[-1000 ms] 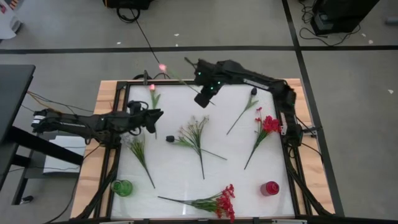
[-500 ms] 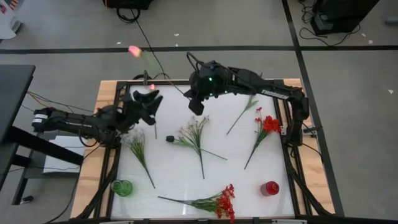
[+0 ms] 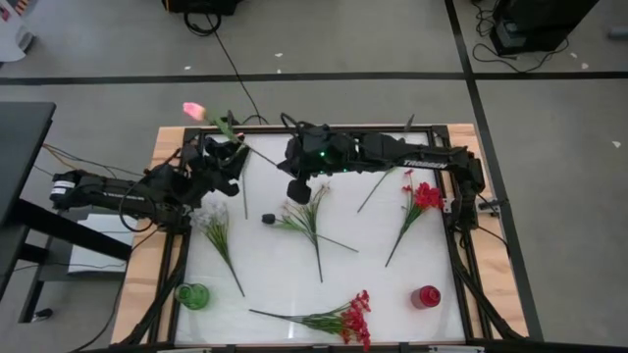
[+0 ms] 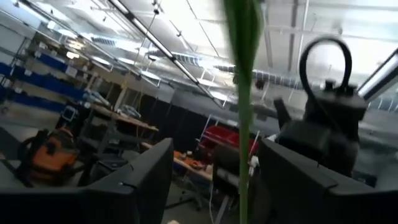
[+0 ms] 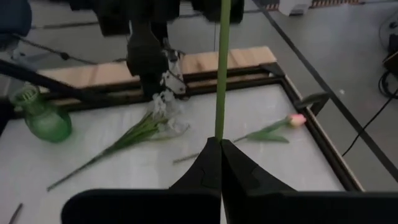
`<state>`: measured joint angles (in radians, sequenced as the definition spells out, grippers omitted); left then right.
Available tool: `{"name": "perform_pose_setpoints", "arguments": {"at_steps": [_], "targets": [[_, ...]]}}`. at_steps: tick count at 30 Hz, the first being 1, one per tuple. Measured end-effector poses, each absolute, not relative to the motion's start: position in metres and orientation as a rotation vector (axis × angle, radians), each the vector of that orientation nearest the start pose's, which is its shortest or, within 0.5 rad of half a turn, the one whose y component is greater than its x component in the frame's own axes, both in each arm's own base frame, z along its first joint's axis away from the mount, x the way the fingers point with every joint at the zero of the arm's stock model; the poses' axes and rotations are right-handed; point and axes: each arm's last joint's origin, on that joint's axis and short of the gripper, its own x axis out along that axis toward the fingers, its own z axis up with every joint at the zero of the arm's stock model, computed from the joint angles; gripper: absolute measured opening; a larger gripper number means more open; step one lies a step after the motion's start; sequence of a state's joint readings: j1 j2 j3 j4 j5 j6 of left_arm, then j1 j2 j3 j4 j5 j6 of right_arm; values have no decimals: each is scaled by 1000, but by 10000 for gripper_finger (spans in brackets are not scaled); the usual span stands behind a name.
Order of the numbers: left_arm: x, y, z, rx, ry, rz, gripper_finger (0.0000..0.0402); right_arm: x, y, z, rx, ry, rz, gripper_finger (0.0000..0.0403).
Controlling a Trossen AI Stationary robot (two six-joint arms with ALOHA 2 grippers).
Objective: Sort flowers into vase by color
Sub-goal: Put the right pink flower into the green vase
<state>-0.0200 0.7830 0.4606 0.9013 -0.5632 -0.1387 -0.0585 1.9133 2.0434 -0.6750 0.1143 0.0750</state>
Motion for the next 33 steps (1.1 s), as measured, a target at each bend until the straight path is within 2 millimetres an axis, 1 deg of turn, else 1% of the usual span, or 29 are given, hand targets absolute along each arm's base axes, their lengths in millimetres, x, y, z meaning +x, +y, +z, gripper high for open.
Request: {"name": "perform_pose_setpoints", "arguments": {"at_steps": [4, 7, 14, 17, 20, 25, 29, 31, 33], "targets": [[159, 12, 324, -306, -651, 466, 216, 426, -25, 384, 56, 566, -183, 2], [159, 12, 324, -304, -657, 453, 190, 427, -24, 379, 55, 584, -181, 2], [160, 11, 323, -291, -634, 436, 95, 428, -25, 379, 55, 576, -214, 2], [160, 11, 323, -291, -634, 435, 69, 428, -25, 380, 61, 569, -227, 3], [160, 11, 323, -291, -634, 436, 61, 429, -27, 382, 95, 538, -246, 3], [160, 11, 323, -294, -634, 445, 66, 433, -32, 389, 165, 441, -259, 3], [160, 12, 322, -308, -635, 480, 67, 433, -32, 390, 166, 433, -258, 4], [160, 12, 322, -311, -636, 486, 53, 433, -32, 390, 166, 434, -258, 4], [160, 13, 323, -304, -638, 489, 28, 433, -32, 390, 166, 434, -257, 4]]}}
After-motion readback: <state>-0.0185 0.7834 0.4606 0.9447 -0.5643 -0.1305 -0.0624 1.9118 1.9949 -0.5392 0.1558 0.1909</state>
